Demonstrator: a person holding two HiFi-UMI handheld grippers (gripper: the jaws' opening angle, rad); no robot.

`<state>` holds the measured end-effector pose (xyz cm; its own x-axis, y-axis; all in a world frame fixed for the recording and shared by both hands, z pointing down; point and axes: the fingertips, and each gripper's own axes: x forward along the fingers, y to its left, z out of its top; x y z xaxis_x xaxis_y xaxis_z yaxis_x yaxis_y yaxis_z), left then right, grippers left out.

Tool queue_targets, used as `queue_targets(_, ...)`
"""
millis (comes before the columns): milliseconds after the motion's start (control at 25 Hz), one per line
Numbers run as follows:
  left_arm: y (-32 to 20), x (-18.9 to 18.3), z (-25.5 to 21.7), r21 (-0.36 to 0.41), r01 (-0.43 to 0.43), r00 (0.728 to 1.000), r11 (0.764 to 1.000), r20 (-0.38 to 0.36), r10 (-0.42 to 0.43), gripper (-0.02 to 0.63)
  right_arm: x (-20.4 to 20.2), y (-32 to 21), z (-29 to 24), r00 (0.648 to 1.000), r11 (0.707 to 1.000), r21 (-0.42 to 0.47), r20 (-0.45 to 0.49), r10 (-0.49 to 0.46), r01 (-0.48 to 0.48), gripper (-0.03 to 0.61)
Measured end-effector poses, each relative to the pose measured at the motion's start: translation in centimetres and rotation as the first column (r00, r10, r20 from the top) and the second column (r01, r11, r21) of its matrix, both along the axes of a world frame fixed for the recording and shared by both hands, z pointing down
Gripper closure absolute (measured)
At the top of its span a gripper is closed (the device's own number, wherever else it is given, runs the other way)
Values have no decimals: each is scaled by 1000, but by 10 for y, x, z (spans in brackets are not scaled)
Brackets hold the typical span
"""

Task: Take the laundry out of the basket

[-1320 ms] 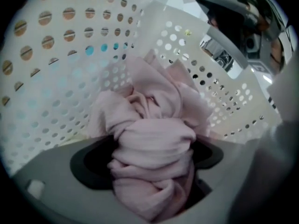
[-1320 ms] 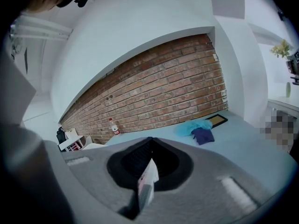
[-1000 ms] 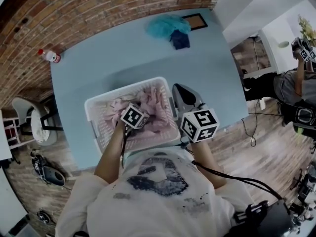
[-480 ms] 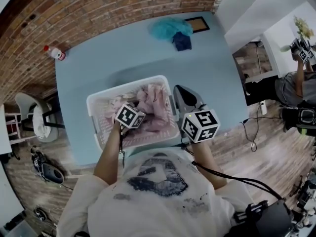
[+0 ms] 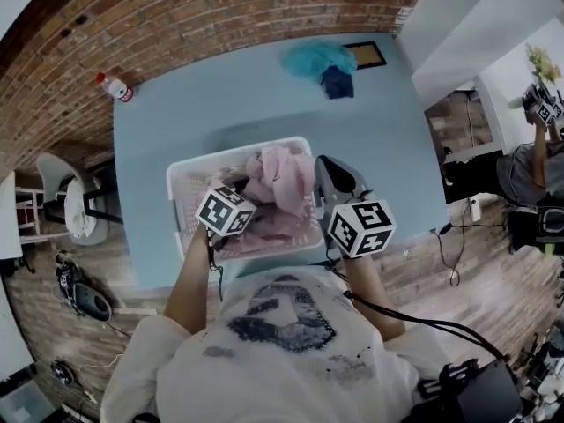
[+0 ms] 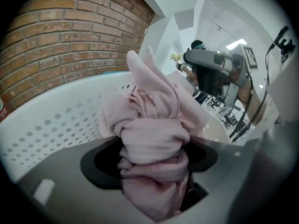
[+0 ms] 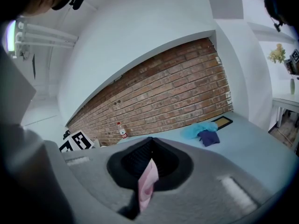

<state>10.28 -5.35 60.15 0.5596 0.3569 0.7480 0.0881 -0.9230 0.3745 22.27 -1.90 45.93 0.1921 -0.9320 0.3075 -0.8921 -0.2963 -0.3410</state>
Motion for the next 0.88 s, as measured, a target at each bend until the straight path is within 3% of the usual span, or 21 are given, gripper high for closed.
queue_targets(400, -10, -1, -67, -78, 102, 976, 992, -185, -115, 230, -12, -12, -11, 999, 999, 17, -23, -39, 39, 581)
queue_targets(680, -43, -11, -121, 10, 208, 931, 978, -310, -195, 230, -24, -29, -35, 996, 996, 56, -65, -68, 71, 581)
queue_targets(880, -72, -24, -154, 61, 312, 884, 948, -385, -266, 230, -40, -45, -59, 988, 989, 94, -111, -107, 118, 581)
